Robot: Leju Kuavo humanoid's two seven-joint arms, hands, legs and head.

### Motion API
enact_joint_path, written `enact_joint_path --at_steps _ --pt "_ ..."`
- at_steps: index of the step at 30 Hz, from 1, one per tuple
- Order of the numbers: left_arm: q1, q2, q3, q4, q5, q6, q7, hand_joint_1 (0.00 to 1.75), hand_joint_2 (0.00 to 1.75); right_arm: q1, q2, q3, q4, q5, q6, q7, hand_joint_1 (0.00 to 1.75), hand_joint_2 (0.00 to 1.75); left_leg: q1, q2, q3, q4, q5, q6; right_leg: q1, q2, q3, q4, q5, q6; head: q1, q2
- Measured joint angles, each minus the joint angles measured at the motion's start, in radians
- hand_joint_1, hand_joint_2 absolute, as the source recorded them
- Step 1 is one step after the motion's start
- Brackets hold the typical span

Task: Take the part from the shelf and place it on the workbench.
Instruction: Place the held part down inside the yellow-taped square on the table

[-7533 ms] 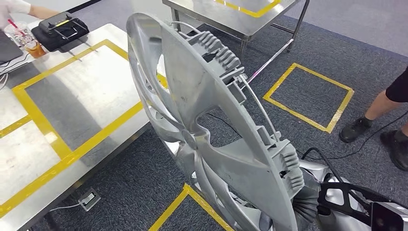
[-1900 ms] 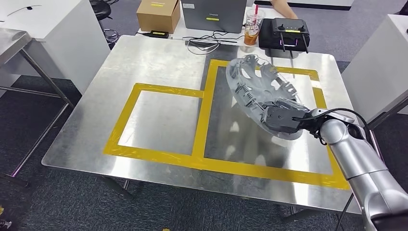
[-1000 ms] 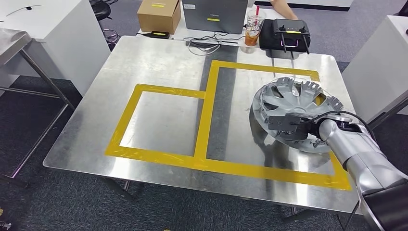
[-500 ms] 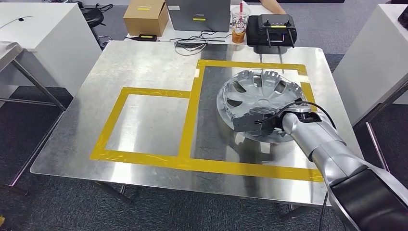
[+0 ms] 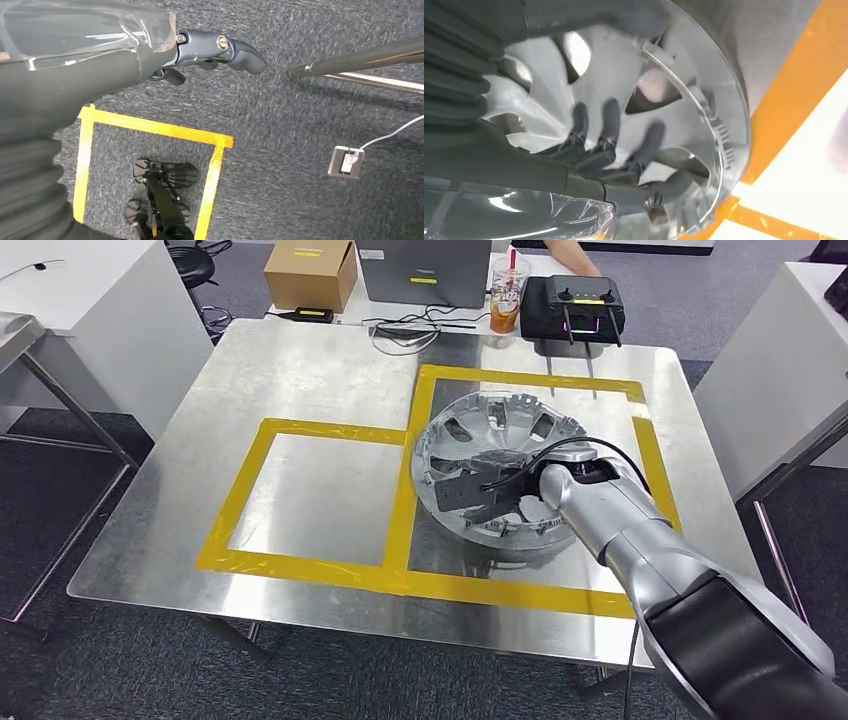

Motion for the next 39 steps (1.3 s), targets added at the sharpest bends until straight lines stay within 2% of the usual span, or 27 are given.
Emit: enact_joint_path --at_steps 1,2,3,5,6,8,11,12,13,15,16,17,18,19,20,22,24,26,27,28,31,32,33,34,36,37,39 --pt "0.000 -0.001 0.000 0.000 -0.002 -0.002 0.002 0.00 0.00 0.000 0.002 0.002 0.005 0.001 0.008 0.007 0.00 0.00 0.000 -0.001 0.000 0.001 0.000 0.000 -0.001 0.000 -0.026 0.053 -0.016 0.003 0.000 0.000" --pt "0.001 -0.002 -0.001 0.000 -0.004 -0.004 0.005 0.00 0.00 0.001 0.003 0.005 0.009 0.001 0.015 0.013 0.00 0.00 0.000 -0.003 0.000 0.002 -0.001 -0.001 -0.003 -0.001 -0.036 0.072 -0.017 0.010 0.000 0.000" --pt "0.003 -0.002 -0.001 0.000 -0.006 -0.005 0.008 0.00 0.00 0.001 0.004 0.007 0.013 0.000 0.020 0.018 0.00 0.00 0.001 -0.004 0.000 0.004 -0.002 -0.002 -0.005 -0.001 -0.026 0.050 -0.003 0.020 0.000 0.000" --pt "0.004 -0.003 -0.001 0.000 -0.008 -0.003 0.013 0.00 0.00 -0.003 0.005 0.009 0.021 -0.001 0.025 0.026 0.00 0.00 0.002 -0.005 -0.001 0.011 -0.006 -0.008 -0.010 -0.006 0.039 -0.089 0.051 0.038 0.000 0.000" --pt "0.005 -0.003 -0.001 0.000 -0.008 0.000 0.014 0.00 0.00 -0.007 0.006 0.009 0.025 -0.002 0.027 0.030 0.00 0.00 0.000 -0.006 -0.004 0.018 -0.010 -0.013 -0.012 -0.008 0.072 -0.155 0.073 0.039 0.000 0.000" --pt "0.005 -0.001 -0.001 0.000 -0.008 0.008 0.014 0.00 0.00 -0.011 0.008 0.010 0.033 -0.004 0.034 0.040 0.00 0.00 -0.004 -0.007 -0.011 0.028 -0.016 -0.021 -0.011 -0.009 0.102 -0.214 0.091 0.026 0.000 0.000" --pt "0.006 0.008 -0.005 0.006 -0.010 0.019 0.004 0.00 0.00 -0.012 0.007 0.010 0.043 -0.011 0.051 0.052 0.00 0.00 -0.002 -0.007 -0.018 0.040 -0.026 -0.031 -0.014 -0.006 0.103 -0.213 0.095 0.008 0.000 0.000" --pt "0.006 0.013 -0.008 0.011 -0.010 0.022 -0.002 0.00 0.00 -0.014 0.007 0.009 0.045 -0.016 0.052 0.055 0.00 0.00 0.001 -0.007 -0.027 0.062 -0.041 -0.036 -0.016 -0.005 0.104 -0.214 0.096 0.004 -0.001 0.000" --pt "0.006 0.019 -0.011 0.016 -0.010 0.024 -0.008 0.00 0.00 -0.016 0.007 0.008 0.046 -0.022 0.049 0.057 0.00 0.00 0.004 -0.007 -0.046 0.104 -0.065 -0.043 -0.019 -0.004 0.105 -0.214 0.097 0.001 -0.002 0.000" --pt "0.005 0.027 -0.018 0.028 -0.008 0.024 -0.018 0.00 0.00 -0.016 0.006 0.001 0.048 -0.037 0.020 0.067 0.00 0.00 0.010 -0.007 -0.109 0.239 -0.130 -0.055 -0.018 -0.003 0.105 -0.214 0.097 -0.002 -0.003 0.000" --pt "0.006 0.029 -0.022 0.032 -0.007 0.024 -0.021 0.00 0.00 -0.014 0.006 -0.006 0.048 -0.046 -0.008 0.073 0.00 0.00 0.013 -0.007 -0.138 0.300 -0.151 -0.058 -0.018 -0.003 0.105 -0.214 0.097 -0.003 -0.003 0.000" --pt "0.006 0.030 -0.024 0.035 -0.005 0.023 -0.023 0.00 0.00 -0.010 0.004 -0.016 0.046 -0.055 -0.040 0.081 0.00 0.00 0.016 -0.007 -0.155 0.331 -0.155 -0.058 -0.017 -0.003 0.105 -0.214 0.097 -0.004 -0.003 0.000" --pt "0.007 0.029 -0.025 0.037 -0.001 0.021 -0.024 0.00 0.00 -0.006 0.003 -0.027 0.042 -0.063 -0.073 0.087 0.00 0.00 0.017 -0.007 -0.151 0.319 -0.139 -0.058 -0.017 -0.002 0.106 -0.214 0.097 -0.004 -0.003 0.000" --pt "0.008 0.027 -0.025 0.035 0.004 0.015 -0.024 0.00 0.00 0.002 0.000 -0.040 0.029 -0.067 -0.111 0.094 0.00 0.00 0.018 -0.007 -0.128 0.268 -0.107 -0.055 -0.017 -0.001 0.107 -0.214 0.097 -0.003 -0.003 0.000" --pt "0.009 0.023 -0.025 0.026 0.011 0.004 -0.021 0.00 0.00 0.018 -0.005 -0.058 -0.002 -0.067 -0.161 0.106 0.00 0.00 0.018 -0.007 -0.091 0.192 -0.070 -0.052 -0.018 0.001 0.108 -0.214 0.096 -0.003 -0.003 0.000" --pt "0.012 0.003 -0.022 -0.013 0.031 -0.035 -0.012 0.00 0.00 0.090 -0.025 -0.124 -0.138 -0.041 -0.304 0.133 0.00 0.00 0.015 -0.010 -0.028 0.070 -0.031 -0.046 -0.013 0.002 0.109 -0.214 0.095 0.001 -0.003 0.000" --pt "0.019 -0.023 -0.020 -0.057 0.052 -0.073 -0.003 0.00 0.00 0.205 -0.045 -0.234 -0.346 0.020 -0.413 0.141 0.00 0.00 0.009 -0.014 -0.009 0.040 -0.032 -0.040 -0.010 0.000 0.110 -0.217 0.093 0.011 -0.002 0.000" --pt "0.031 -0.042 -0.023 -0.087 0.073 -0.086 0.003 0.00 0.00 0.329 -0.052 -0.360 -0.557 0.089 -0.435 0.107 0.00 0.00 0.009 -0.019 -0.004 0.033 -0.027 -0.027 -0.011 -0.005 0.113 -0.219 0.090 0.022 -0.002 0.000" --pt "0.037 -0.049 -0.026 -0.101 0.084 -0.084 0.006 0.00 0.00 0.395 -0.050 -0.430 -0.668 0.115 -0.445 0.069 0.00 0.00 0.010 -0.022 0.000 0.026 -0.022 -0.019 -0.011 -0.006 0.108 -0.205 0.077 0.024 -0.001 0.000" --pt "0.044 -0.056 -0.032 -0.115 0.095 -0.081 0.009 0.00 0.00 0.462 -0.047 -0.506 -0.784 0.133 -0.468 0.019 0.00 0.00 0.012 -0.027 0.003 0.019 -0.016 -0.012 -0.010 -0.008 0.095 -0.170 0.055 0.021 0.000 0.000" --pt "0.069 -0.071 -0.056 -0.149 0.124 -0.067 0.024 0.00 0.00 0.658 -0.024 -0.751 -1.119 0.118 -0.548 -0.150 0.00 0.00 0.009 -0.043 0.003 0.013 -0.011 -0.002 -0.009 -0.008 0.013 0.025 -0.038 0.008 0.003 0.000" --pt "0.078 -0.075 -0.064 -0.158 0.132 -0.064 0.029 0.00 0.00 0.713 -0.014 -0.823 -1.205 0.103 -0.557 -0.192 0.00 0.00 0.006 -0.047 0.003 0.013 -0.011 -0.001 -0.009 -0.008 -0.004 0.066 -0.053 0.010 0.004 0.000" --pt "0.087 -0.079 -0.071 -0.165 0.139 -0.062 0.034 0.00 0.00 0.757 -0.003 -0.882 -1.274 0.093 -0.560 -0.222 0.00 0.00 0.004 -0.047 0.002 0.014 -0.010 0.000 -0.009 -0.008 -0.002 0.067 -0.052 0.015 0.004 0.000" --pt "0.094 -0.082 -0.077 -0.172 0.147 -0.060 0.040 0.00 0.00 0.795 0.007 -0.934 -1.333 0.088 -0.564 -0.242 0.00 0.00 0.002 -0.046 0.001 0.014 -0.010 0.000 -0.009 -0.008 0.022 0.023 -0.035 0.022 0.005 0.000" --pt "0.101 -0.087 -0.090 -0.184 0.169 -0.053 0.053 0.00 0.00 0.857 0.022 -1.011 -1.428 0.088 -0.585 -0.265 0.00 0.00 -0.003 -0.042 -0.002 0.019 -0.010 0.000 -0.007 -0.013 0.108 -0.131 0.013 0.030 0.004 0.000" --pt "0.104 -0.089 -0.097 -0.191 0.184 -0.050 0.061 0.00 0.00 0.890 0.026 -1.043 -1.468 0.085 -0.597 -0.271 0.00 0.00 -0.006 -0.040 -0.002 0.023 -0.012 -0.002 -0.006 -0.015 0.140 -0.191 0.033 0.028 0.003 0.000" --pt "0.118 -0.091 -0.114 -0.207 0.224 -0.041 0.081 0.00 0.00 0.961 0.033 -1.099 -1.528 0.069 -0.613 -0.279 0.00 0.00 -0.009 -0.038 -0.003 0.028 -0.013 -0.009 -0.002 -0.015 0.160 -0.230 0.052 0.018 0.002 0.000"
